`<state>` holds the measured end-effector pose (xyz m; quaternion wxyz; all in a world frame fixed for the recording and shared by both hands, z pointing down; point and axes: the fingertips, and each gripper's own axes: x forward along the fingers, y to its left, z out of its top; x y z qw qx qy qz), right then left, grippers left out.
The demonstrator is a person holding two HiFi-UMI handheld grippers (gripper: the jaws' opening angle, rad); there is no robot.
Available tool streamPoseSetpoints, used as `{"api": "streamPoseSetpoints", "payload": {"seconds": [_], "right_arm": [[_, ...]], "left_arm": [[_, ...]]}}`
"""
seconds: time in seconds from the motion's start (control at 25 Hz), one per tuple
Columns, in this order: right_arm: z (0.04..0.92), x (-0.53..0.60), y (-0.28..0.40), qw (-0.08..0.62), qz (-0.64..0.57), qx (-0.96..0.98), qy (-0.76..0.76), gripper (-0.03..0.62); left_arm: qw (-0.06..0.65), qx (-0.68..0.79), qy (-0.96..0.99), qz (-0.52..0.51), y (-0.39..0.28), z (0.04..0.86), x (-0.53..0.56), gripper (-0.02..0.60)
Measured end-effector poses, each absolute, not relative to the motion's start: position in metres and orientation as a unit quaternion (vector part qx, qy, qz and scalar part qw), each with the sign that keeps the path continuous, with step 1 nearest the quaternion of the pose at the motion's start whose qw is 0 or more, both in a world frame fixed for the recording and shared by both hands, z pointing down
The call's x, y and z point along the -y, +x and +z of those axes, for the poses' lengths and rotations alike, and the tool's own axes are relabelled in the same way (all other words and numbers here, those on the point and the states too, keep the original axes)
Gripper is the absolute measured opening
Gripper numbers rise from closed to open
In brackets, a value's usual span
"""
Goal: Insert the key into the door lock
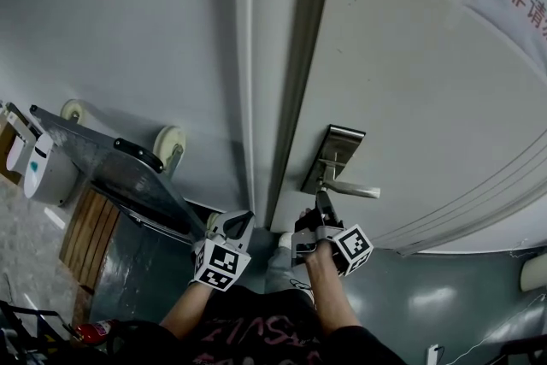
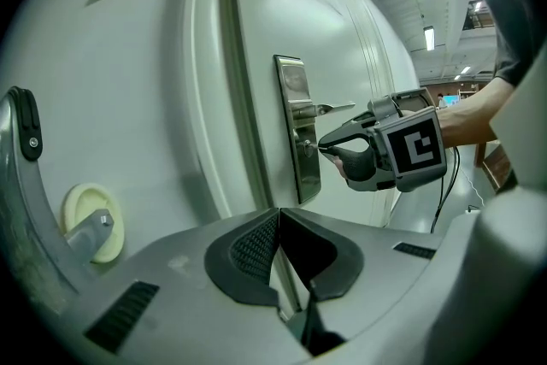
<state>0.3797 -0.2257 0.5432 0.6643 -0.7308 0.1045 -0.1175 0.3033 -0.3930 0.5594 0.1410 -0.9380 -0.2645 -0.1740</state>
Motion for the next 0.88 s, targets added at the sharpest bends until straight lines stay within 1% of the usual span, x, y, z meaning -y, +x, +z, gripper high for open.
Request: {"api": "streamPoseSetpoints", "payload": {"seconds": [0.88], "right_arm": [[0.543,0.227,0.391,0.648,-0.125,-0.115,-0.742,0.080]], "left_arm": [[0.134,0.264,-0.937,-0.182,0.309,0.568,0.393,0.012]]}}
